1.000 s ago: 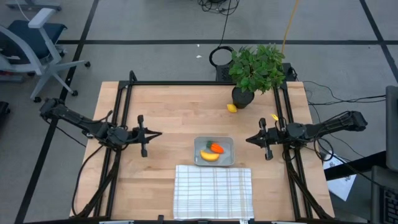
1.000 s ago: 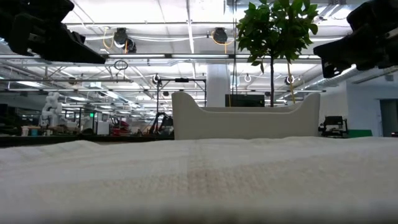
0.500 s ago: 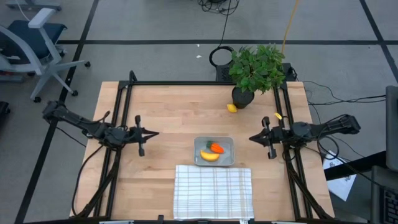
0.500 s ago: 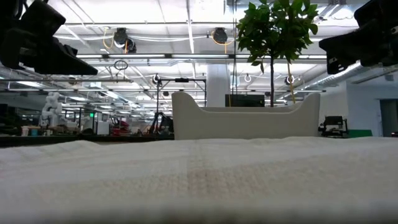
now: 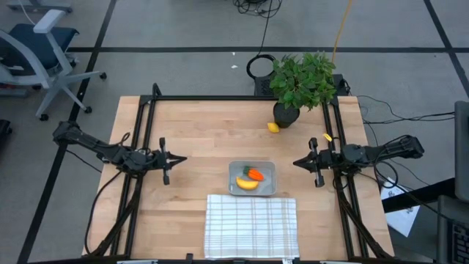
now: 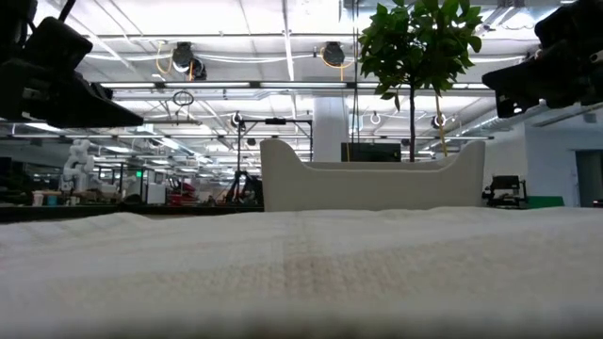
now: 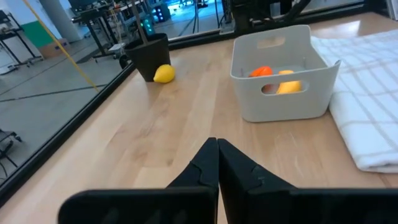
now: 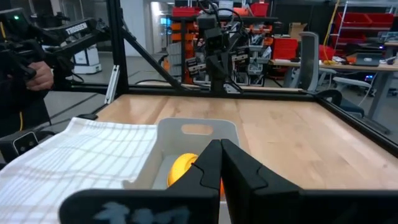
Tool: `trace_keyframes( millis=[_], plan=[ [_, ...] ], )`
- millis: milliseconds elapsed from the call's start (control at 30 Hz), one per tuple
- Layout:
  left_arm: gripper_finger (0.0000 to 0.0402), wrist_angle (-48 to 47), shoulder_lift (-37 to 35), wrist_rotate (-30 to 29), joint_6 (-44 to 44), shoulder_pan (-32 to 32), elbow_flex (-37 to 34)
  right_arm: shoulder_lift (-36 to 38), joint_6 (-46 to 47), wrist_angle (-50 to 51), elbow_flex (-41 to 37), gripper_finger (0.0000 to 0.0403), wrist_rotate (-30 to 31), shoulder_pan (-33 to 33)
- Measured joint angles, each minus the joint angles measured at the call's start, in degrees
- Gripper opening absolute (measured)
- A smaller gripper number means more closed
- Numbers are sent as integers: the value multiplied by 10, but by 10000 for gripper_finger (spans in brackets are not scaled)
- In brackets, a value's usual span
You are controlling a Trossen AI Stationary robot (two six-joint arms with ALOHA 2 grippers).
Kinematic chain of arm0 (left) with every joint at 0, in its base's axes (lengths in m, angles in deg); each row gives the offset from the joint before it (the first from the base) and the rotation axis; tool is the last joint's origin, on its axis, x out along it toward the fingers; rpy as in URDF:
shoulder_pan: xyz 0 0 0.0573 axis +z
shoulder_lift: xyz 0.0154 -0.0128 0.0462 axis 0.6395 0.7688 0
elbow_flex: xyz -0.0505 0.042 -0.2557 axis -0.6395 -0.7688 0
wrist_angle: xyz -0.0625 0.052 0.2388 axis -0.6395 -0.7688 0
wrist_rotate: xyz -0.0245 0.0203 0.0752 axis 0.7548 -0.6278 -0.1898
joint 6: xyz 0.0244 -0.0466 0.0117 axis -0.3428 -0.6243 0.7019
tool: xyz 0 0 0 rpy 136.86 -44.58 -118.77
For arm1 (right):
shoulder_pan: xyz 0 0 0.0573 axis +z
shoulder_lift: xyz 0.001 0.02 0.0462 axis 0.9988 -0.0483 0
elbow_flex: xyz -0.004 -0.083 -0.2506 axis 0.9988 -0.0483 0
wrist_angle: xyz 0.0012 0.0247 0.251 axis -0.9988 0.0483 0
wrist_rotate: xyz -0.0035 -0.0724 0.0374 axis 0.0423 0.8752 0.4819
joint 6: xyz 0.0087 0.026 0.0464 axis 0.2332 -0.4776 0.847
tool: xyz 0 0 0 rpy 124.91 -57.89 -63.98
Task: Pick and placing Produce into tupperware
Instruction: Put the yellow lemon into the gray bin
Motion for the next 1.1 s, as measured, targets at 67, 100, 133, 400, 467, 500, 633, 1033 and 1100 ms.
trace_keyframes(
  millis=[67,100,133,400,467,500,633,1033,1100],
  plan=[
    [0,1,0,0,-3,0,-2,0,-1,0,0,0,0,0],
    [0,0,0,0,-3,0,-3,0,-2,0,0,0,0,0],
    [0,0,0,0,-3,0,-3,1,-4,-1,0,0,0,0],
    [0,-5,0,4,10,0,-3,30,-2,7,0,0,0,0],
    [0,-5,0,4,7,0,-3,32,6,9,0,0,-1,0],
    [0,-4,0,4,4,0,-3,32,10,11,0,0,-1,0],
    [1,-4,0,1,-13,2,-3,32,22,15,0,0,-2,0],
    [16,-3,0,0,-17,2,-3,30,21,20,0,0,-3,0],
    [15,-3,0,0,-18,2,-3,30,21,20,0,0,-3,0]
  ],
)
